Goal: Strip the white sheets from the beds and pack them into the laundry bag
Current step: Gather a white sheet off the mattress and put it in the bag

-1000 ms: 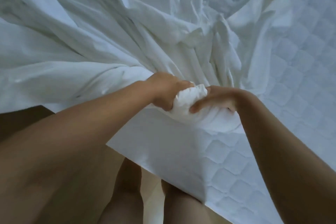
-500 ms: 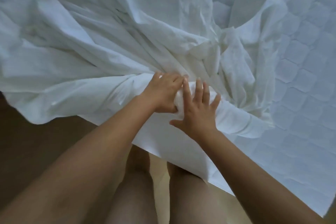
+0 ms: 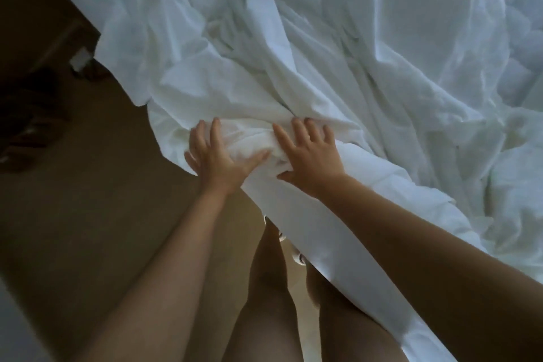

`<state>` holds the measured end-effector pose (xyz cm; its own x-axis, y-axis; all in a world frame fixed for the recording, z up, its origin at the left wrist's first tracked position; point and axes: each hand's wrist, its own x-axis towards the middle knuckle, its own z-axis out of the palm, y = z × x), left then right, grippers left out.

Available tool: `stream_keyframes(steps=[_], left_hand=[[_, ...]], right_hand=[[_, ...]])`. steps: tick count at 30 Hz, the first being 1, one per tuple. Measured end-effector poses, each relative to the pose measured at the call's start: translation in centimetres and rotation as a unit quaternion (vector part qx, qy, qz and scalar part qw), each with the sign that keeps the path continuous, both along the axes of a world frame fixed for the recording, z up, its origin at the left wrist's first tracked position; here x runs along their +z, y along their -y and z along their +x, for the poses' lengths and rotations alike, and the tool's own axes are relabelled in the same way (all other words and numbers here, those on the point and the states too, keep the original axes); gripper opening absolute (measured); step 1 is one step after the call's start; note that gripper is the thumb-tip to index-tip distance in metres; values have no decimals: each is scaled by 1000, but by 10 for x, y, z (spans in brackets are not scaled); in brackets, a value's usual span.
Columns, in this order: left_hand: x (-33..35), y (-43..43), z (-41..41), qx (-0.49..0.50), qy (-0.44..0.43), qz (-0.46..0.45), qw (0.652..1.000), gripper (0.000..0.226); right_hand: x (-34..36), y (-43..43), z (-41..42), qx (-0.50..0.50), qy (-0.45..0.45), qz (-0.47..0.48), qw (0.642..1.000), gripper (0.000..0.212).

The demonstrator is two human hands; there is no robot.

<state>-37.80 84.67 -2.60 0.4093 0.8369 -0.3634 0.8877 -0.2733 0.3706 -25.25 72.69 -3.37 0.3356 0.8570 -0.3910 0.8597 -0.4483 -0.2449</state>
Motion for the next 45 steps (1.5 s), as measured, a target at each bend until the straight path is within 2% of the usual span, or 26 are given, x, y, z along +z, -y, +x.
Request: stream_keyframes(steps=[2, 4, 6, 7, 8, 9, 10, 12, 15, 17, 19, 20, 22, 24, 26, 28, 29, 31, 32, 34, 36, 39, 40, 42, 45], left_hand=[[-5, -21, -4, 213, 38, -33, 976, 116], [-11, -43, -3, 411, 86, -126, 899, 121], [-21, -59, 1, 521, 214, -230, 794, 127], [-24, -64, 5, 541, 274, -263, 750, 124], [-25, -67, 11, 535, 306, -277, 737, 115], [-23, -68, 19, 508, 305, -265, 760, 99], [-19, -68, 28, 472, 289, -236, 799, 81], [-11, -71, 42, 379, 266, -181, 868, 57], [5, -81, 53, 173, 253, -145, 941, 45], [14, -87, 52, -27, 235, -127, 963, 41], [22, -90, 46, -187, 175, -107, 961, 44], [23, -92, 42, -236, 137, -99, 957, 47], [23, -99, 33, -299, 92, -79, 946, 50], [21, -113, 24, -351, 114, -46, 928, 47], [12, -131, 9, -307, 143, 12, 941, 53], [13, -153, 3, -154, 145, 41, 977, 87], [16, -166, 6, -71, 126, 9, 989, 108], [12, -192, 20, 39, 71, -107, 991, 141], [6, -203, 32, 57, 58, -166, 983, 151], [-8, -212, 59, 58, 106, -264, 957, 163], [-17, -205, 84, 41, 167, -343, 923, 156], [-8, -186, 115, 17, 234, -432, 871, 139], [-2, -177, 126, -8, 254, -440, 861, 129], [11, -153, 150, -96, 263, -429, 859, 116], [36, -101, 192, -303, 233, -363, 849, 103]], right_hand=[[-7, -5, 0, -15, 9, 4, 1000, 76], [-11, -10, 1, -55, 15, 2, 998, 64], [-12, -15, 1, -79, 23, -10, 997, 58], [-11, -16, -1, -85, 30, -1, 996, 58], [-11, -18, -3, -93, 37, 18, 995, 60], [-9, -22, -4, -104, 38, 43, 993, 64], [-7, -26, -6, -116, 23, 69, 991, 69], [6, -43, -7, -162, -63, 102, 979, 79], [32, -76, 0, -245, -210, 162, 933, 83], [47, -102, 8, -259, -254, 213, 907, 83], [58, -134, 16, -281, -286, 202, 894, 81], [61, -151, 19, -296, -289, 172, 894, 81], [59, -178, 26, -309, -275, 87, 906, 84], [50, -192, 30, -278, -237, 32, 930, 72], [41, -200, 30, -253, -179, 16, 951, 47], [36, -206, 27, -253, -139, 16, 957, 33], [35, -208, 27, -260, -135, 21, 956, 31], [32, -207, 29, -293, -159, 34, 942, 29], [31, -203, 32, -310, -170, 40, 935, 27], [29, -193, 40, -337, -167, 61, 924, 15], [31, -179, 49, -378, -151, 105, 907, 6], [41, -150, 57, -437, -167, 189, 864, 7], [45, -136, 59, -461, -171, 215, 844, 7], [53, -102, 62, -514, -165, 254, 803, 19], [58, -44, 65, -590, -136, 254, 754, 35]])
